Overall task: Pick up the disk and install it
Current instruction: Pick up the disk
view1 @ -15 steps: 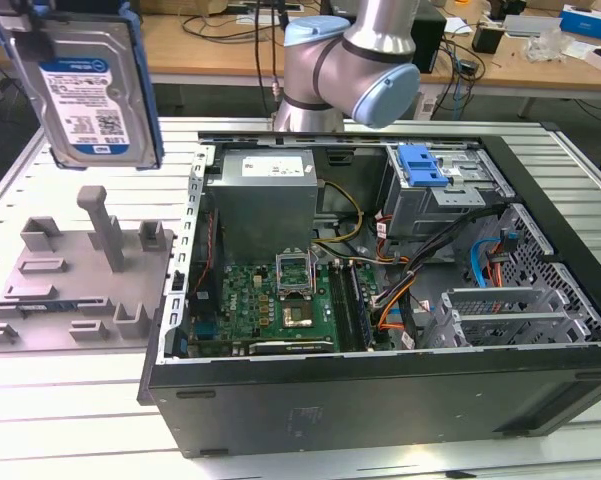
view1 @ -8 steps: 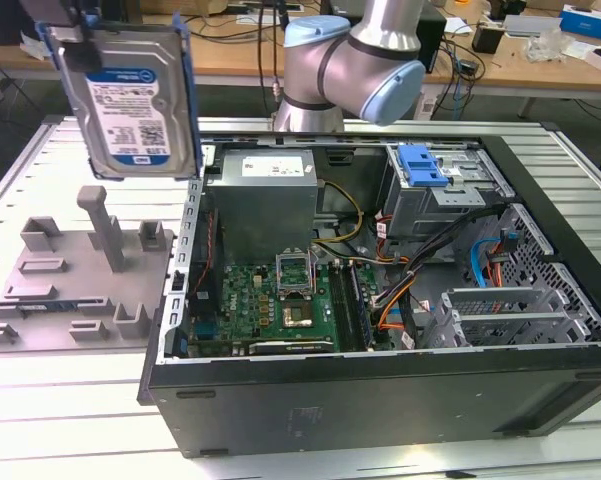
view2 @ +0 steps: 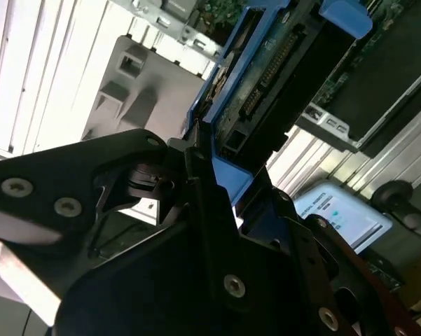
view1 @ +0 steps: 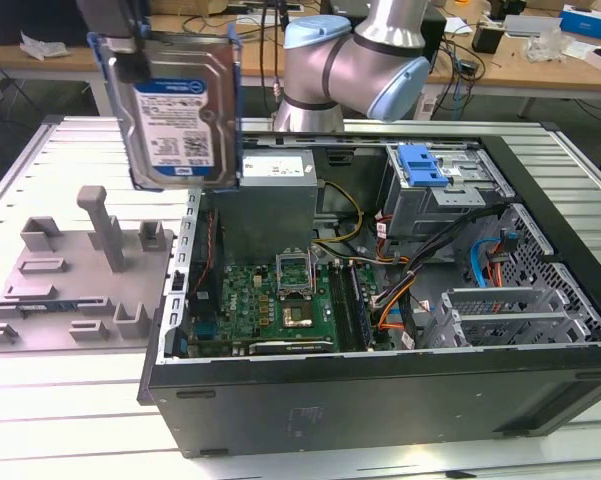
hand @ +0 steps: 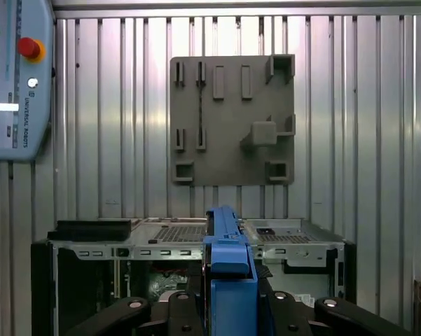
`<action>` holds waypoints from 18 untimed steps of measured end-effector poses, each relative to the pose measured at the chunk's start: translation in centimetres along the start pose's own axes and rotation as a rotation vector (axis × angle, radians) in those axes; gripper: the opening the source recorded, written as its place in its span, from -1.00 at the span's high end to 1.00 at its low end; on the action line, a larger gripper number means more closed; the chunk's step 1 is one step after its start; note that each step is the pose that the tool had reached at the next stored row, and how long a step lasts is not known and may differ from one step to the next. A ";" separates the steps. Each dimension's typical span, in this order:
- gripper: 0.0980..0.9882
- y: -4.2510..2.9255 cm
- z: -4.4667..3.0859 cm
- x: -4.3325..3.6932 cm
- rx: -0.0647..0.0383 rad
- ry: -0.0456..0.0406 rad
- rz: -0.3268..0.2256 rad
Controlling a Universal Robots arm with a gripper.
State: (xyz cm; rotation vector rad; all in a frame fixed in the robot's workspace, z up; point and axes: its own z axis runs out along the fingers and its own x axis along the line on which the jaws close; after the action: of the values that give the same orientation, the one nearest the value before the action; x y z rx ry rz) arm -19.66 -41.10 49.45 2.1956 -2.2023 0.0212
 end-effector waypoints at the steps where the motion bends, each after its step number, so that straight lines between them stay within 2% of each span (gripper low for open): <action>1: 0.40 -0.87 0.00 0.36 -0.001 0.0000 0.000; 3: 0.40 -1.79 0.00 0.76 -0.002 0.0000 0.000; 6: 0.40 -4.82 0.00 2.06 -0.004 0.0001 0.000; 9: 0.40 -6.58 0.01 2.76 -0.005 0.0000 0.000; 12: 0.40 -8.01 0.01 3.29 -0.006 0.0000 0.000; 16: 0.40 -10.87 0.00 4.21 -0.007 0.0001 0.000; 18: 0.40 -11.94 -0.01 4.52 -0.008 0.0000 0.000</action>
State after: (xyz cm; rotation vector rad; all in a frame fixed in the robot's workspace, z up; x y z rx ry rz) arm -7.73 -45.66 49.45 2.1920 -2.1983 0.0127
